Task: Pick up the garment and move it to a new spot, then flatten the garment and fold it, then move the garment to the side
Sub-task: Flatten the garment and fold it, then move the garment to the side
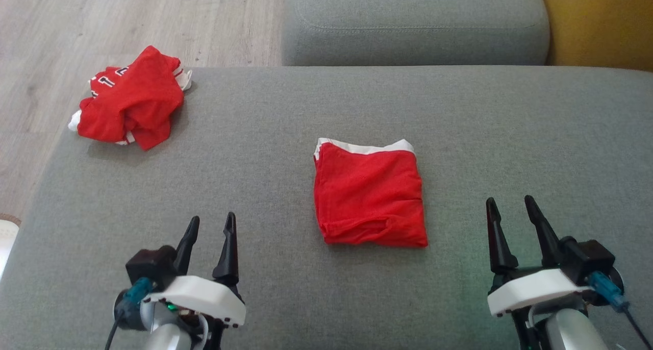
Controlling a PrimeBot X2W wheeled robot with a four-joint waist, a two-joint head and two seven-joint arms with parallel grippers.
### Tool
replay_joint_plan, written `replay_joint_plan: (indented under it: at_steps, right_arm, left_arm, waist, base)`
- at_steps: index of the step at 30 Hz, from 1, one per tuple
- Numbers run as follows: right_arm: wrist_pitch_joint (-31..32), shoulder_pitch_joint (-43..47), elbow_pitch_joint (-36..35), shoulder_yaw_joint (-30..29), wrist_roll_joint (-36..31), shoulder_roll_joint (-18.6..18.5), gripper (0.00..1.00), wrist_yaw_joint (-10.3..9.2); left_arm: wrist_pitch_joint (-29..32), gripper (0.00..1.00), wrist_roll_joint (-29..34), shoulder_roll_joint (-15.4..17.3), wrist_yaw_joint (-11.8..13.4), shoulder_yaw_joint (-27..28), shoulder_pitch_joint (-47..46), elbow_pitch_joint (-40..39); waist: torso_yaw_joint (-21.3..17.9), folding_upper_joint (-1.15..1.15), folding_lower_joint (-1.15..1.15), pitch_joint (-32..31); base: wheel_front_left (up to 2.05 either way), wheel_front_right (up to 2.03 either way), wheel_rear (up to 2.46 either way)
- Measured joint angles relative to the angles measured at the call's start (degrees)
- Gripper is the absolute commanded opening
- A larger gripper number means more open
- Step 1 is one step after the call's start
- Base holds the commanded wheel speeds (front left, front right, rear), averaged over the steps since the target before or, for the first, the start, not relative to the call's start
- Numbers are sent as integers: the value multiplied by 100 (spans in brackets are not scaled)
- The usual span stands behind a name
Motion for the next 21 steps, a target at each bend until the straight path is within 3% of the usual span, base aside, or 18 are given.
replay_joint_plan:
  at_steps: [17, 21]
  right_arm:
    - [2, 0, 57, 15, 38, 1, 100, 0]
    - [242, -25, 144, 13, -118, 1, 100, 0]
  left_arm:
    - [0, 100, 293, -178, -204, 202, -1, 83]
    - [0, 100, 313, -194, -207, 216, -1, 82]
  waist:
    - [48, 0, 0, 36]
    - [94, 0, 0, 49]
  base:
    - [0, 0, 0]
    - [0, 0, 0]
